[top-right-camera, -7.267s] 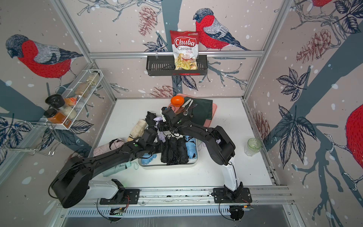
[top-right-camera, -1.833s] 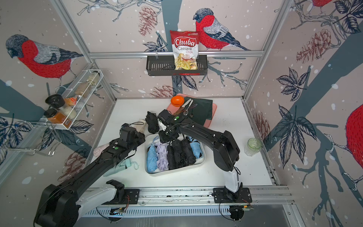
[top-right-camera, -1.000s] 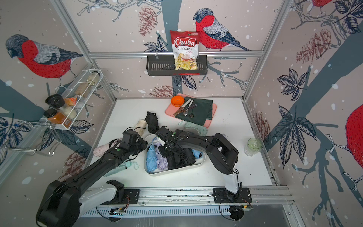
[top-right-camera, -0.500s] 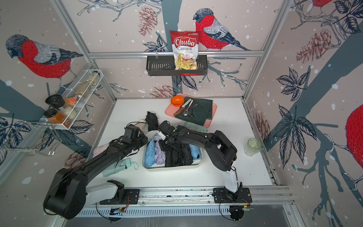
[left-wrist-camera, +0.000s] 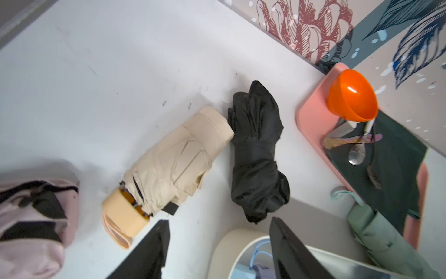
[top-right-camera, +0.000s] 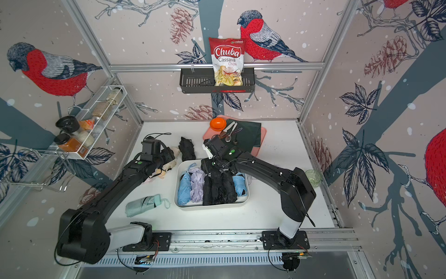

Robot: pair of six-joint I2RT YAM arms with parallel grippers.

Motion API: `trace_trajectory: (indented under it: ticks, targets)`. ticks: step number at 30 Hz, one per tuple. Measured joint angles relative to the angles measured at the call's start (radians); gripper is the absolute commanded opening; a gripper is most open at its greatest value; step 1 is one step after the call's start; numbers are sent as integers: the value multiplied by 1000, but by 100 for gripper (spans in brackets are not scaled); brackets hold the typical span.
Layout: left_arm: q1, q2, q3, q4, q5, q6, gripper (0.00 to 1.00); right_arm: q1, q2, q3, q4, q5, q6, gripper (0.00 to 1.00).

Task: Put the umbrella into the storage box
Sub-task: Pick up the umbrella from the center of the board.

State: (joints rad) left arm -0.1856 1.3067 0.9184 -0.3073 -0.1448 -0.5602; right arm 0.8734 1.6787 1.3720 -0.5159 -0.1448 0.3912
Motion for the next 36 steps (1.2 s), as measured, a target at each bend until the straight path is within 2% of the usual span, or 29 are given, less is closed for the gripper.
trace_trajectory:
  ticks: [5,12,14,19,25,27,30,36]
  targets:
    - [24,204,174,-65,-50,154,70,-97,-117,-105,53,42,9,76]
    - [52,455,352,-172,-38,301,76,-180,-253,-210,104,114,34,95]
    - [52,507,382,-200,-24,333,81,-197,-283,-237,105,140,37,99]
    - [55,578,423,-246,-6,384,96,-223,-335,-282,129,160,54,99]
    - [64,673,494,-285,-13,402,97,-233,-339,-288,145,171,58,99]
    - [65,700,505,-287,-13,402,95,-236,-339,-290,148,173,60,99]
    - [69,727,516,-299,-12,403,82,-240,-339,-295,148,179,60,99]
    - [73,717,514,-303,-13,393,50,-252,-343,-299,148,199,60,99]
